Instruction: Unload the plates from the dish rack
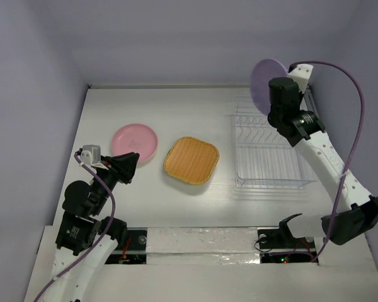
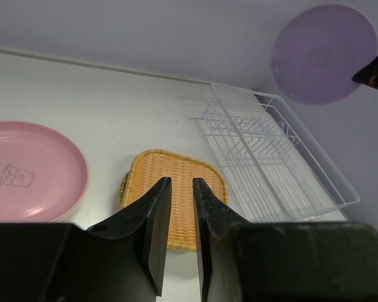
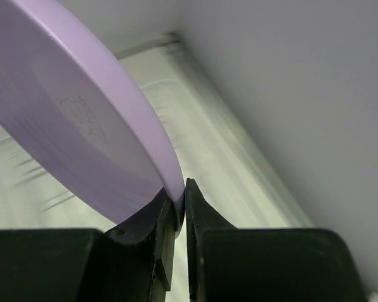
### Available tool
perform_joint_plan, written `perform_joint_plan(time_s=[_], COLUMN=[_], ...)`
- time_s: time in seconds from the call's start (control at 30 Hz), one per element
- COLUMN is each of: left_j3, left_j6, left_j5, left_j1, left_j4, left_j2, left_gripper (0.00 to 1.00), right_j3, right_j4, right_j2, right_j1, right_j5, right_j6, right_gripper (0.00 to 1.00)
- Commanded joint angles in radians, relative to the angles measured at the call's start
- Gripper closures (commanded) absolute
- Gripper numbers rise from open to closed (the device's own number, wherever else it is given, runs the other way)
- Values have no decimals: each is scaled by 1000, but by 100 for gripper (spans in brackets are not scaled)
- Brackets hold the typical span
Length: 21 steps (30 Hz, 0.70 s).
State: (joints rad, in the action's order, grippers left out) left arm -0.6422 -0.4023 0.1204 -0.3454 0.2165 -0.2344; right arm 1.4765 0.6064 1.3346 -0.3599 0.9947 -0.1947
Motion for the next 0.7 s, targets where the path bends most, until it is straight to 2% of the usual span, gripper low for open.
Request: perform_joint_plan(time_s=[0.0,0.07,0.1,0.2,0.4,0.67], left_j3=[-40,-39,-39,-37,-34,-34], left_j6=[-1,-3,-4,-7,-15,-18], left_j5=[-13,-18,-24,-47,-76,-91], left_j1=[5,5,5,14,14,23], left_j4=[-26,-26,-25,-22,-20,-14], left_j2=[-22,-28,-29,-29,-31,-77], left_gripper=[82,82,82,82,80,79], right_j3=[27,24,28,56,174,343], right_j4=[-94,-143,-198,-313,-531,-649], right_j2=[-17,23,47,176,461,754], right_j1=[-100,-179,-203,-290,-370,-445], right_j5=[-334,-434,-549,-767,-1068,-1189], right_j6=[-135,-199,-221,-297,-449,-615], right_gripper=[100,100,100,100,100,100])
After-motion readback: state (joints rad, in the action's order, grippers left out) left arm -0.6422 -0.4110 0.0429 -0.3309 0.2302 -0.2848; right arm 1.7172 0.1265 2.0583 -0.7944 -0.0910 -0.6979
